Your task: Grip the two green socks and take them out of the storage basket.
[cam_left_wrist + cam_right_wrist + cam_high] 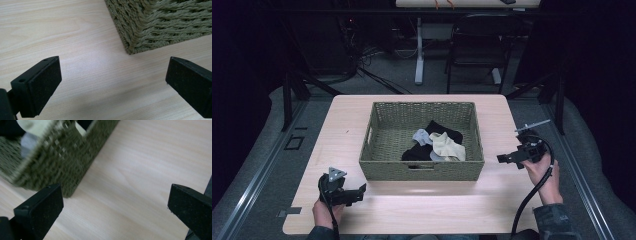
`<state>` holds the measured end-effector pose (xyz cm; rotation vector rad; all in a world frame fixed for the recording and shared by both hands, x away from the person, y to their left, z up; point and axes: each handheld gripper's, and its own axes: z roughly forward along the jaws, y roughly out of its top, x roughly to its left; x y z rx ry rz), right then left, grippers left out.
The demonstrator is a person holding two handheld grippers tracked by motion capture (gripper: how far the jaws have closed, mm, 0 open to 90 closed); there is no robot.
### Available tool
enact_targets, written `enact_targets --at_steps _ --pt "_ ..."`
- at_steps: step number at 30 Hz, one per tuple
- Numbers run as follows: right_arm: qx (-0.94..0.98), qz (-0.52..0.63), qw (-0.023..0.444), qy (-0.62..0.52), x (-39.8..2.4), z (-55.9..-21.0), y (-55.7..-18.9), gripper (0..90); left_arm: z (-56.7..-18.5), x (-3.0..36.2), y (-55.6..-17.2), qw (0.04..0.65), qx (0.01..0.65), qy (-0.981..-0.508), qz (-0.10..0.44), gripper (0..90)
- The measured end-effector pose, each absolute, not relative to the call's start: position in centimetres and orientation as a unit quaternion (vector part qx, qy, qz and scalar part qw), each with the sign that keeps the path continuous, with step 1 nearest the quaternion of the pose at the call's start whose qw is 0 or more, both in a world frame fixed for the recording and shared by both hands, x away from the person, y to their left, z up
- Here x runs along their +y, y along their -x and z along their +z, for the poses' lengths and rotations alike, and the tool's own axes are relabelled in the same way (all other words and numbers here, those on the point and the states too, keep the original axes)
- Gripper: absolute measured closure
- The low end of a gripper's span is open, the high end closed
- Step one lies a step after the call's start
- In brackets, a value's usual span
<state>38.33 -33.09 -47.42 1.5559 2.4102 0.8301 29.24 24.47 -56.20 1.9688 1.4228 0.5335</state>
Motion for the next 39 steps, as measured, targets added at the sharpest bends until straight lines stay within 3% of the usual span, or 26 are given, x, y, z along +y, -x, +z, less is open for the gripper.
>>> enact_targets --at_steps 20,39 --pt "0.837 0.282 0.085 -0.461 -28.4 -40.2 -41.4 0.0 -56.1 24.3 -29.2 0.332 0.538 -0.748 0.201 0.4" --pt "0.886 0.240 0.058 -0.393 -20.3 -38.9 -45.0 0.0 -56.0 24.4 -29.3 0.336 0.545 -0.744 0.190 0.2"
